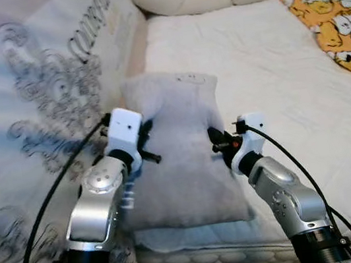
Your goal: Clean up the room
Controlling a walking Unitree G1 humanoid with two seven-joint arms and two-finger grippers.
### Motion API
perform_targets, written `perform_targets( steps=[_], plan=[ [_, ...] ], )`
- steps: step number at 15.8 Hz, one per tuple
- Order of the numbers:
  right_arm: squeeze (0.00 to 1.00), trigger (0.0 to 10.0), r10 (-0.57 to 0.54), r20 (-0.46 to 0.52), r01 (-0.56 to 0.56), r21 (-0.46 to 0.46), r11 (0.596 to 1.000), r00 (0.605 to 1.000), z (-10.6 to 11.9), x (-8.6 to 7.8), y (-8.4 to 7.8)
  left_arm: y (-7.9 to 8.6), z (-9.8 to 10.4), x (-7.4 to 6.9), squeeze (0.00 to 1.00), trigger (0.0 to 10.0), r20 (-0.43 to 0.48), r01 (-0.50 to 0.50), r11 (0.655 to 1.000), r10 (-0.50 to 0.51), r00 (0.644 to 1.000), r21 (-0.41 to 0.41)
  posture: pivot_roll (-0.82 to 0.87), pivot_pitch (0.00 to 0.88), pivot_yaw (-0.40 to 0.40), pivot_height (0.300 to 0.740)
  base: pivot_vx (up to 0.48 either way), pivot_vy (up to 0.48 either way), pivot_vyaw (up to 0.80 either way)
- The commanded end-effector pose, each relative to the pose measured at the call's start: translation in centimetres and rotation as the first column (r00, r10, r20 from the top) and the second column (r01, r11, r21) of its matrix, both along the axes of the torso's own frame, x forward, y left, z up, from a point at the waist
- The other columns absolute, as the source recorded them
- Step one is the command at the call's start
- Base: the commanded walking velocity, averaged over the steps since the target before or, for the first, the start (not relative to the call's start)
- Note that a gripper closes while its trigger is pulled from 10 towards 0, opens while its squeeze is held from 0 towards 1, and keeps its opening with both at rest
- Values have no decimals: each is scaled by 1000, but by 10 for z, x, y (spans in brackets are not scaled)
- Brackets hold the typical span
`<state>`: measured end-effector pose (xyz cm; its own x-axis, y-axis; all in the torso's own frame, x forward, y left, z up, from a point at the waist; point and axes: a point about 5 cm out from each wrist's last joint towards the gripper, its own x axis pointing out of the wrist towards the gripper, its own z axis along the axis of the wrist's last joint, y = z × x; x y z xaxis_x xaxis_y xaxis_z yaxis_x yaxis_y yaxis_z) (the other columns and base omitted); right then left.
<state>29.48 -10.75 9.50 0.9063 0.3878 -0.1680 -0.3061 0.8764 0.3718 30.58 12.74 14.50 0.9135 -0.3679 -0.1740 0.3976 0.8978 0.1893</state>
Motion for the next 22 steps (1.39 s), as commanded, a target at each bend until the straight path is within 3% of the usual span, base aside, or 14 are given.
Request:
perform_targets(
  steps=[1, 5, 6, 10, 11, 15, 17, 19, 22],
  plan=[
    [0, 10000, -39, 16, 40, -21, 999, 999, 5, 9, -2, -2, 5, 6, 0, 10000, 31, 25, 999, -27, 999, 44, 50, 0, 28, 740, 0, 0, 0],
    [0, 10000, -47, -90, 46, -15, 999, 995, -16, 37, 7, -4, -3, 39, 0, 10000, 10, 81, 983, -83, 996, 163, 48, 0, 41, 740, 0, 0, 0],
    [0, 10000, -41, -94, 40, -16, 999, 995, -17, 39, 8, -3, -3, 42, 0, 10000, 10, 80, 982, -83, 996, 169, 48, 0, 41, 740, 0, 0, 0],
    [27, 10000, -17, -140, 13, -29, 999, 990, -21, 55, 23, 4, 13, 69, 0, 10000, 84, 25, 966, -48, 995, 257, 63, 0, 59, 740, 0, 0, 0],
    [1000, 10000, -26, -150, 21, -37, 999, 988, -21, 57, 24, 6, 17, 73, 0, 10000, 99, -1, 964, -26, 995, 266, 79, 0, 67, 740, 0, 0, 0],
    [1000, 10000, -32, -168, 26, -39, 999, 985, -31, 54, 22, 16, 14, 81, 0, 10000, 136, -67, 934, 20, 991, 351, 102, 0, 79, 740, 0, 0, 0],
    [1000, 10000, -36, -139, 30, -45, 999, 990, -37, 51, 12, 18, 8, 81, 0, 10000, 120, -63, 938, 23, 993, 341, 91, 0, 83, 740, 0, 0, 0],
    [1000, 10000, -51, -74, 50, -14, 999, 996, -42, 44, -10, 15, -6, 75, 0, 10000, 99, -43, 939, 10, 995, 341, 59, 0, 84, 740, 0, 0, 0],
    [1000, 10000, -47, 34, 43, 100, 994, 998, -38, 34, -28, 13, -19, 70, 0, 10000, 89, -30, 929, -3, 996, 370, 39, 0, 81, 740, 0, 0, 0]
  ],
)
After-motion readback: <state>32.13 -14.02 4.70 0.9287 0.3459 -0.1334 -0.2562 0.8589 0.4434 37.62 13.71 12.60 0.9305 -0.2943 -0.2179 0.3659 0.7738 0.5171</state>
